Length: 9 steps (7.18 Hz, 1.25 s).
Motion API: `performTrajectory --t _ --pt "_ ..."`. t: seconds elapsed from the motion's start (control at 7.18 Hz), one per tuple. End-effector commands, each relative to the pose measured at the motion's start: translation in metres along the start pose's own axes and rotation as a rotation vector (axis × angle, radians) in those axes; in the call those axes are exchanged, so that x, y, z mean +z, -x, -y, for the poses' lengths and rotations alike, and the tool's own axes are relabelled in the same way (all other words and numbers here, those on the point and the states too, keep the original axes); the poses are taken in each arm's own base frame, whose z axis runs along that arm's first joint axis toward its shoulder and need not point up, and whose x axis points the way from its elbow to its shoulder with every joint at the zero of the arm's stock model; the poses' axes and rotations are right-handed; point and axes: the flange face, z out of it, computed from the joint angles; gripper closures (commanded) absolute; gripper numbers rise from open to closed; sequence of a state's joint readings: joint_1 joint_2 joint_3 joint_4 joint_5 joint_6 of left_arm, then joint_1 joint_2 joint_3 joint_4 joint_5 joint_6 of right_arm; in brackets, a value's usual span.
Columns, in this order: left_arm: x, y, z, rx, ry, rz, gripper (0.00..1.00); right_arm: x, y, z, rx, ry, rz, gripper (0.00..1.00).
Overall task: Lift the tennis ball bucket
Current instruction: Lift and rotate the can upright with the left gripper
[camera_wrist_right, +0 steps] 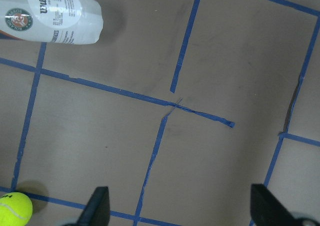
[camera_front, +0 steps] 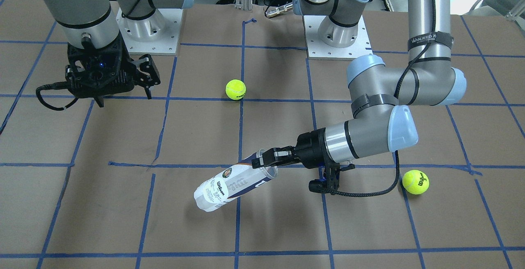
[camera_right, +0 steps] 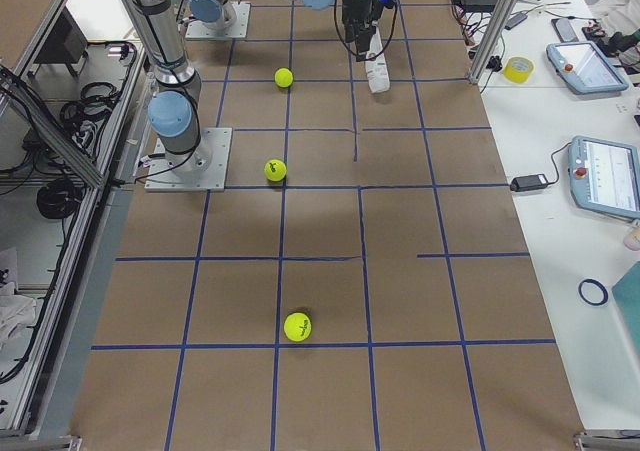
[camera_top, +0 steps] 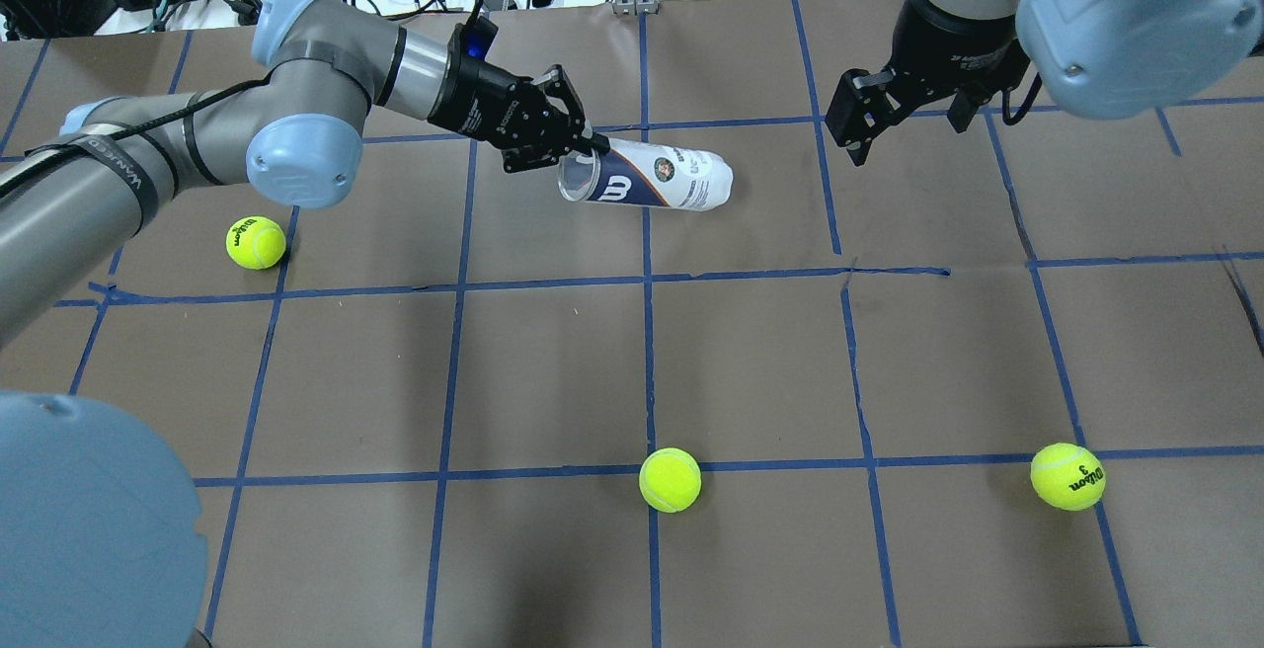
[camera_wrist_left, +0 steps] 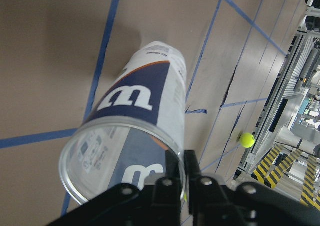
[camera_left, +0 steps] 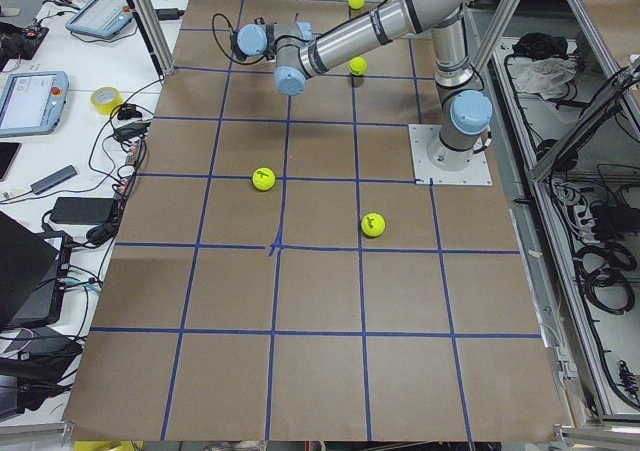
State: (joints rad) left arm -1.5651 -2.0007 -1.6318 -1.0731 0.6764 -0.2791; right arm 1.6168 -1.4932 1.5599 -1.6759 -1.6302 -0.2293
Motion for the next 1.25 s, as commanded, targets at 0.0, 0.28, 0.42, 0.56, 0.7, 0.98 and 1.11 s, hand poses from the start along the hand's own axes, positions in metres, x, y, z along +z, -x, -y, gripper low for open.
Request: performTrajectory --t 0.0,0.28,0.42,0.56,0.7,0.98,1.11 --pt "-0.011 -0.060 -0.013 0.113 -0.163 0.193 1.00 0.005 -0.002 0.002 0.003 0.009 0.002 0.00" --pt "-0.021 -0.098 -0.021 0.180 -0.239 0.392 1.00 0.012 -0.002 0.004 0.002 0.024 0.005 0.00" --pt "-0.022 -0.122 -0.027 0.221 -0.241 0.530 1.00 0.013 -0.002 0.004 0.002 0.026 0.005 0.00" --pt "-0.033 -0.132 -0.024 0.285 -0.186 0.660 1.00 0.014 -0.002 0.004 0.003 0.032 0.004 0.00" --pt "-0.037 -0.131 -0.024 0.363 -0.076 0.729 1.00 0.014 -0.002 0.004 0.004 0.027 0.004 0.00" --pt "-0.022 -0.105 -0.006 0.366 -0.005 0.844 1.00 0.016 -0.002 0.003 0.003 0.042 0.008 0.00" --pt "-0.018 -0.098 0.009 0.363 -0.004 0.904 1.00 0.015 -0.002 0.003 0.003 0.039 0.007 0.00"
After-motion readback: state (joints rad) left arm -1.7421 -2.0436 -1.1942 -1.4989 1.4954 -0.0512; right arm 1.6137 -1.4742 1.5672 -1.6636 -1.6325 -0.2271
